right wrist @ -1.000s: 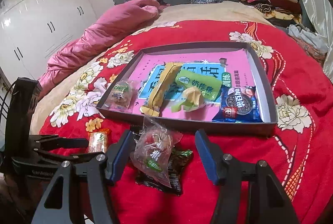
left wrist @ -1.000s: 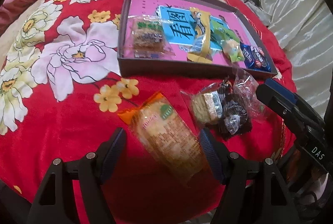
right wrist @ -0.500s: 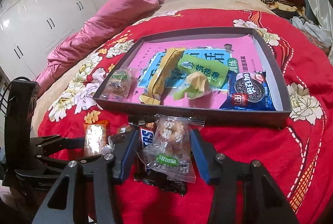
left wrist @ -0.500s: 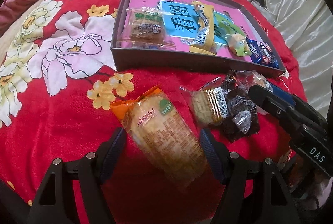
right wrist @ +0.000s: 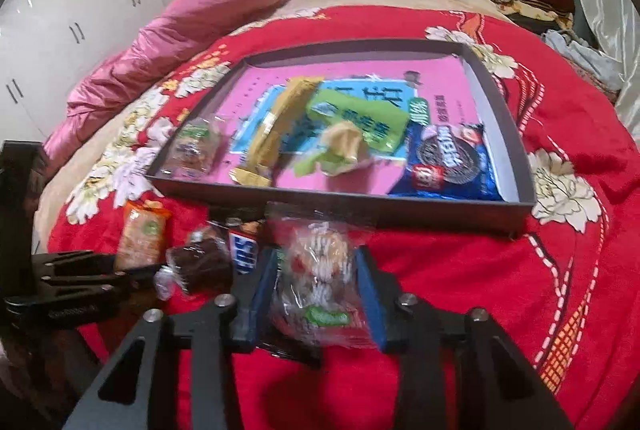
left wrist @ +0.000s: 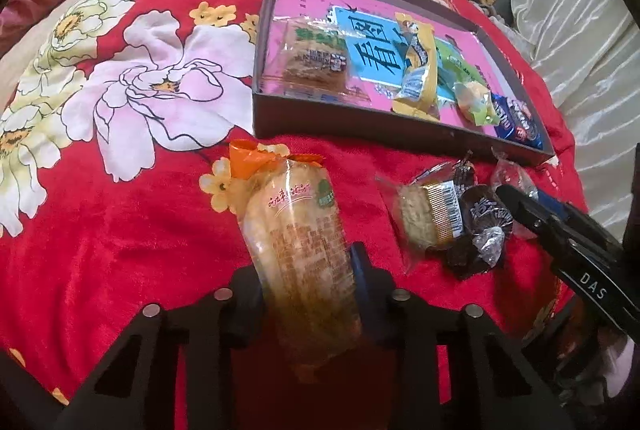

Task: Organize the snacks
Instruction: 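Grasp the orange-topped bread bag with the left tool while the right tool grasps the clear candy bag, then lift the bread bag over the tray with the left tool while the right tool carries the candy bag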

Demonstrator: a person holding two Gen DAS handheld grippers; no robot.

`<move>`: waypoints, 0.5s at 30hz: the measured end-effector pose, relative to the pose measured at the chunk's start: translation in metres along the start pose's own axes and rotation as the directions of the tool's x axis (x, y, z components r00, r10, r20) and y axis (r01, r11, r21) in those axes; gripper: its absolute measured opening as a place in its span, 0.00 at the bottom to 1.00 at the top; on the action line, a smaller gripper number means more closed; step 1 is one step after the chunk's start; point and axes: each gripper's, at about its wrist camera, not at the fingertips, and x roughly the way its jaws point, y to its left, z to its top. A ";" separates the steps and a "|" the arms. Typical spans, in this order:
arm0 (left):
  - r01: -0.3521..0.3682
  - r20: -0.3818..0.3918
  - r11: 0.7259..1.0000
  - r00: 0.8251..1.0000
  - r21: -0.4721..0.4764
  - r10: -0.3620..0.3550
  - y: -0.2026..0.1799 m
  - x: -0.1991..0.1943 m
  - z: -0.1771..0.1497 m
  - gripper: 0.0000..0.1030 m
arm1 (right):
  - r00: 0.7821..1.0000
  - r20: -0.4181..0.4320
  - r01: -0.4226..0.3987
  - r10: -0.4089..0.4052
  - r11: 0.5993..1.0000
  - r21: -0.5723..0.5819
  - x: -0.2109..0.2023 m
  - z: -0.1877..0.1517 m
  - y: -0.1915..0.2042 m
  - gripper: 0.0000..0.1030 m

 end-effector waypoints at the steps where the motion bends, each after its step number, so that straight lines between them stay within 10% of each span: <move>1: 0.003 0.000 1.000 1.000 0.001 -0.003 0.001 -0.001 0.000 0.35 | 1.000 0.001 -0.002 0.002 1.000 0.003 -0.001 0.000 -0.001 0.37; 15: 0.054 0.025 0.998 0.998 0.009 -0.055 -0.009 -0.019 0.006 0.23 | 0.989 0.137 -0.049 0.052 0.998 -0.029 -0.033 0.009 0.006 0.37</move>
